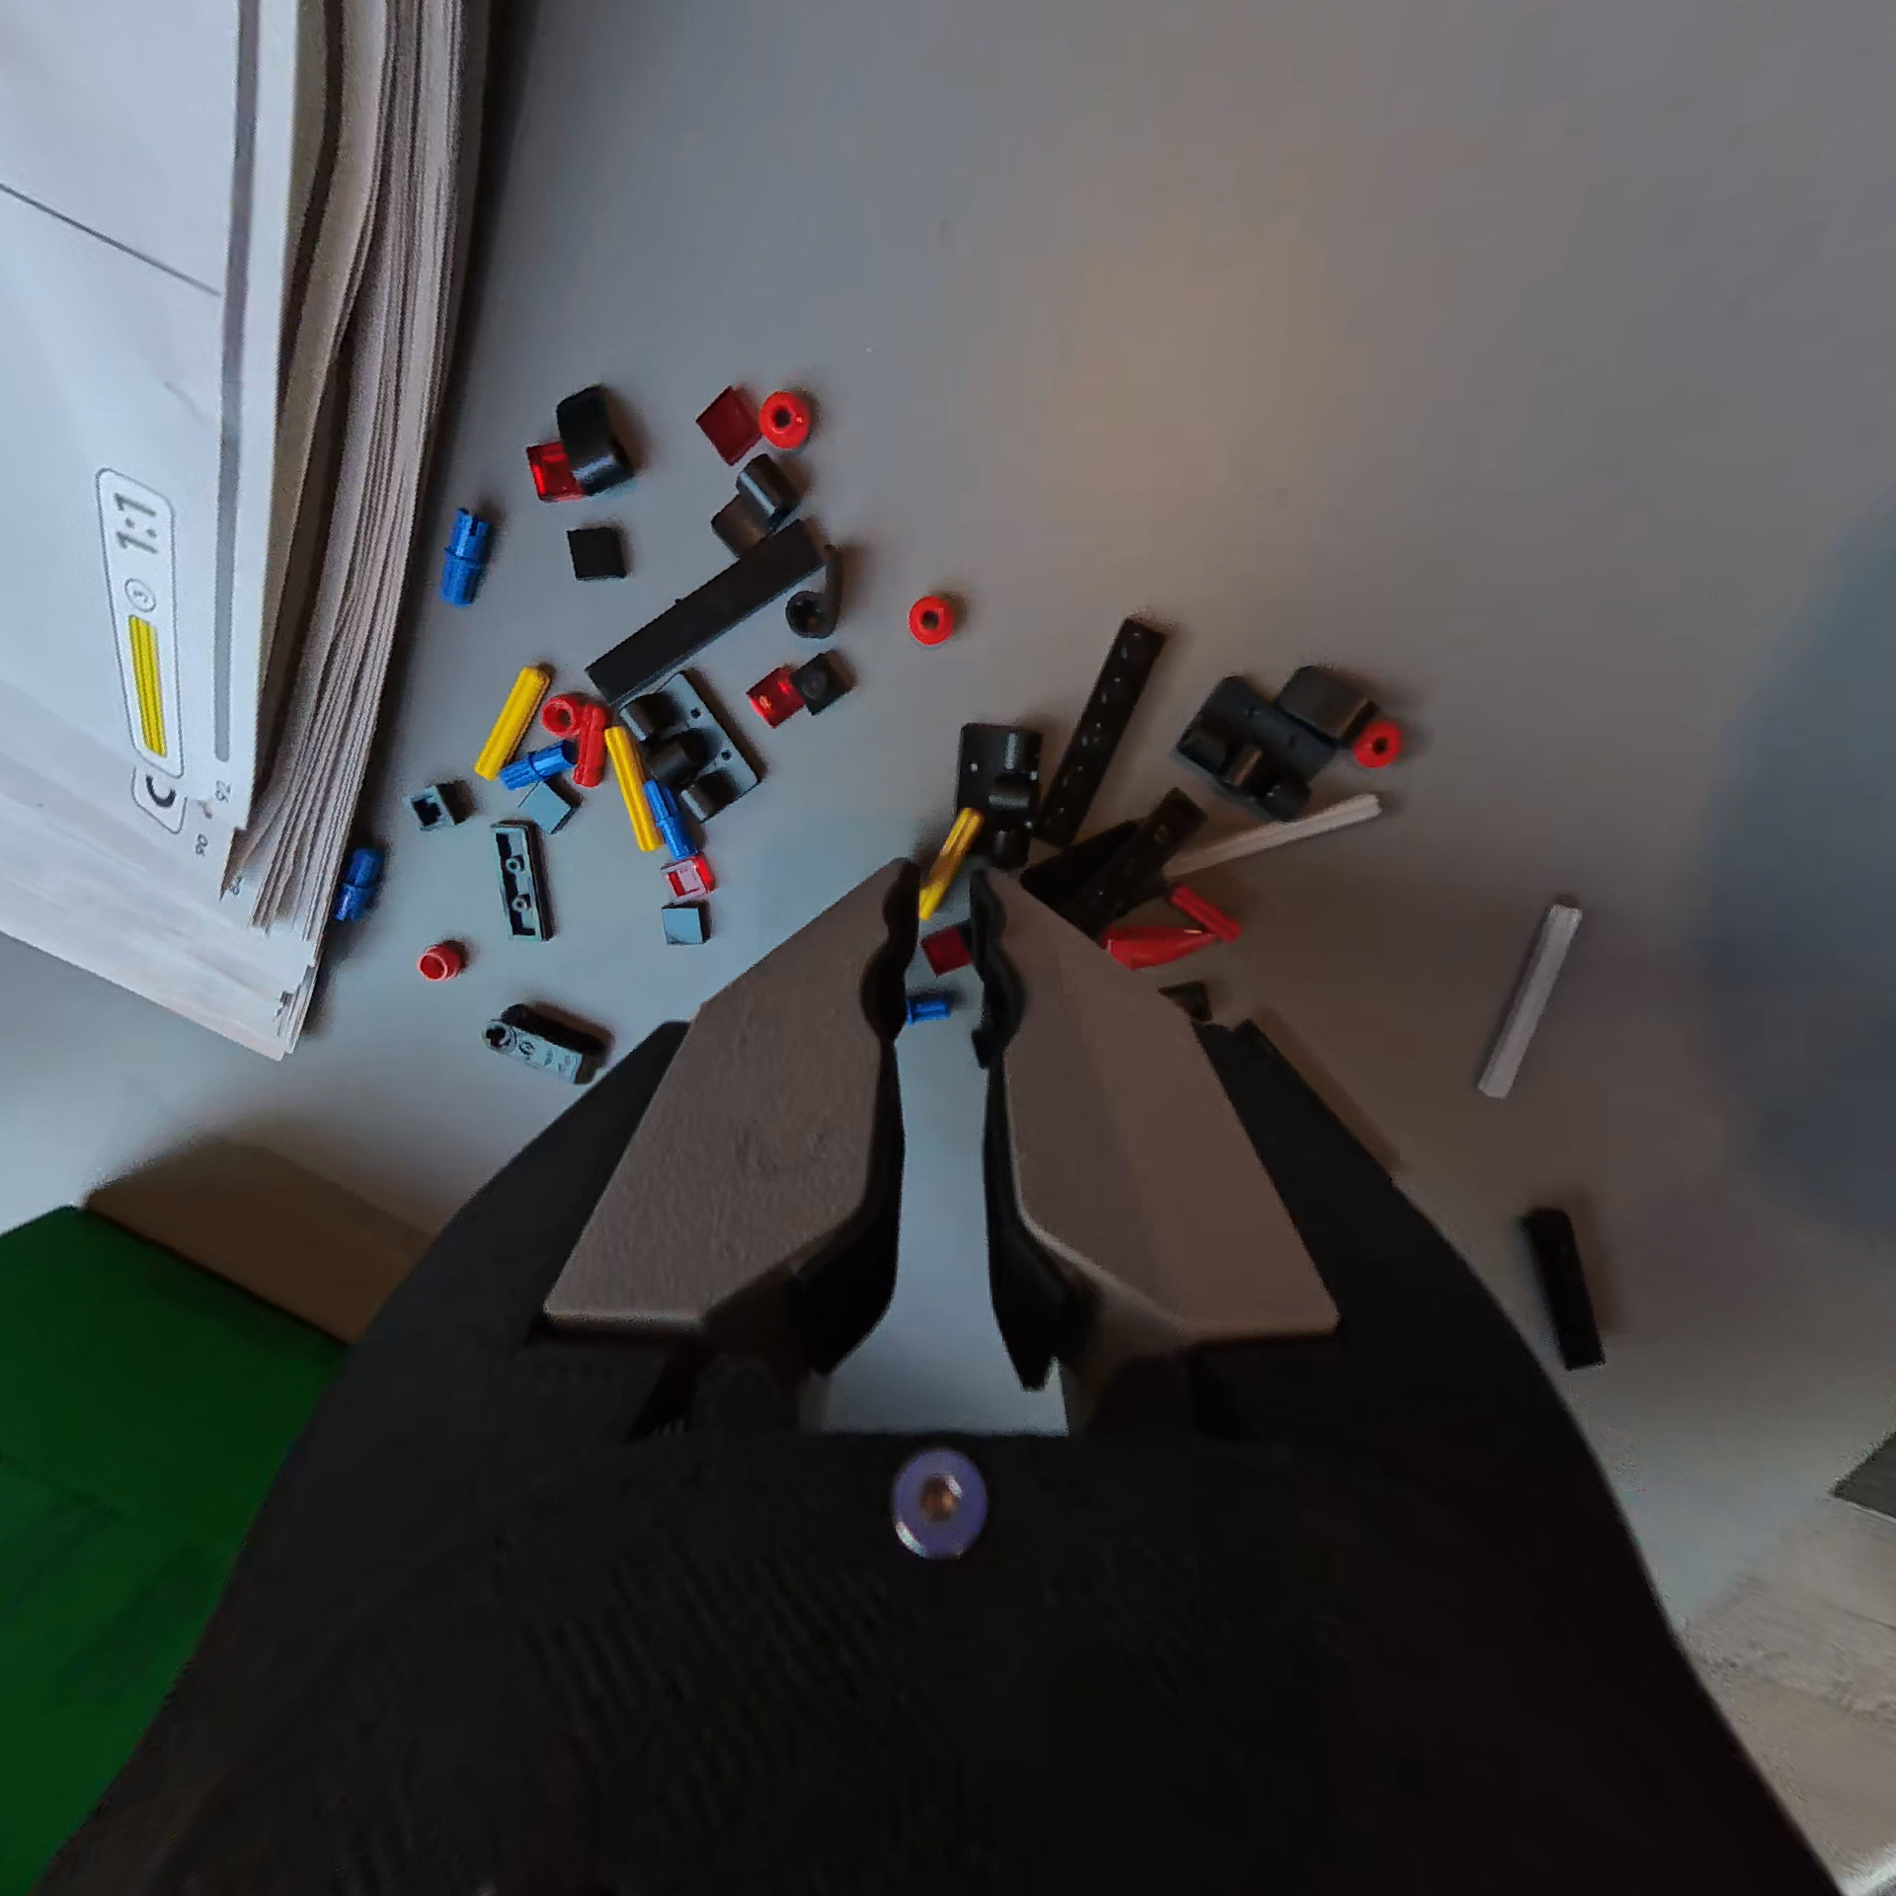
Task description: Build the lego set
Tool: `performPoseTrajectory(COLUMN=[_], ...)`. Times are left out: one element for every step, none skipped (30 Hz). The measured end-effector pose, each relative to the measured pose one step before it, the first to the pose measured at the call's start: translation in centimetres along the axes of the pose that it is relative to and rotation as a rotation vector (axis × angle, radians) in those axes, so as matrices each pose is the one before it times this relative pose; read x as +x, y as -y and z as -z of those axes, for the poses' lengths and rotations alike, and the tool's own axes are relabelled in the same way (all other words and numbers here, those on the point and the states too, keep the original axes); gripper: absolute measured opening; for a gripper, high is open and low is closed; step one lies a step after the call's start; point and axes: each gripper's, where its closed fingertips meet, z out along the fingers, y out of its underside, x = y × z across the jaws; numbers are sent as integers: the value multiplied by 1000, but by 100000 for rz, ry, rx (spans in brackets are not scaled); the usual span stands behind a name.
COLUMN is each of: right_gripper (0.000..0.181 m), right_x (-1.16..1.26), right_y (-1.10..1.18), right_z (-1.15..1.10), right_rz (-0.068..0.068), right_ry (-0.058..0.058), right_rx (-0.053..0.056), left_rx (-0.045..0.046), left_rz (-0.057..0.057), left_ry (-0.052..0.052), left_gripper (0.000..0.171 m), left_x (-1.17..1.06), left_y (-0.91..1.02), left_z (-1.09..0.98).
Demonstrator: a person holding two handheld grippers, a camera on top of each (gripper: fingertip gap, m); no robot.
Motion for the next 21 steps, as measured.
performPoseTrajectory(right_gripper=[9,9,9,9,9,9,9,9,9,9,9,9,9,9,9,9,9,9,9,9,9], right_x=[17,2,-3,4,0,-12,-6,0,-15,-9,-1,-9,-5,14,18,9,20,13,19,30,13], right_y=[-2,2,-1,2,-1,-3,1,3,-3,0,-6,1,3,-19,-8,11,28,15,20,29,18], right_z=[4,3,-9,8,-9,-2,0,12,1,4,3,9,-10,-19,-11,12,15,40,32,42,62], right_rz=[-76,-55,-30,11,18,13,17,-24,-80,-85,-53,-42,-6,-54,-84,-118,-274,-438,-418,-386,-349], right_ry=[-17,24,30,-46,35,25,53,27,69,86,52,20,-18,-55,-56,-18,28,90,75,-15,80], right_rx=[44,9,-6,14,-9,-16,6,16,-20,-10,21,5,-44,-132,-66,66,166,190,160,148,136], left_rx=[-433,331,-188,-676,-486,582,1697,2016,1931,1307,1043,1928,2546,2812,2876,2495,1708,376,-1076,-2320,-1957], left_rz=[-2199,-1613,-687,171,471,650,1306,1840,1926,1637,474,-1311,-2187,-1773,-1151,-1737,-2992,-4340,-4730,-3775,-2448], left_ry=[-660,-811,-108,585,1117,775,-278,-576,411,1068,919,219,-413,-821,-1764,-3218,-3283,-2038,-975,-693,-1488], left_gripper=[5,3,2,2,2,2,2,2,2,2,2,2,2,1,2,2,2,2,2,2,2], left_x=[173,176,17,-143,-227,-177,-45,-8,-138,-142,92,481,794,968,1177,1397,1348,1014,631,335,259], left_y=[-7,102,0,-76,-91,12,180,225,274,281,431,755,1090,1368,1560,1595,1453,1221,902,575,440], left_z=[-88,-23,-10,8,53,140,261,364,431,489,517,495,396,130,-214,-591,-924,-1116,-1146,-1050,-835])
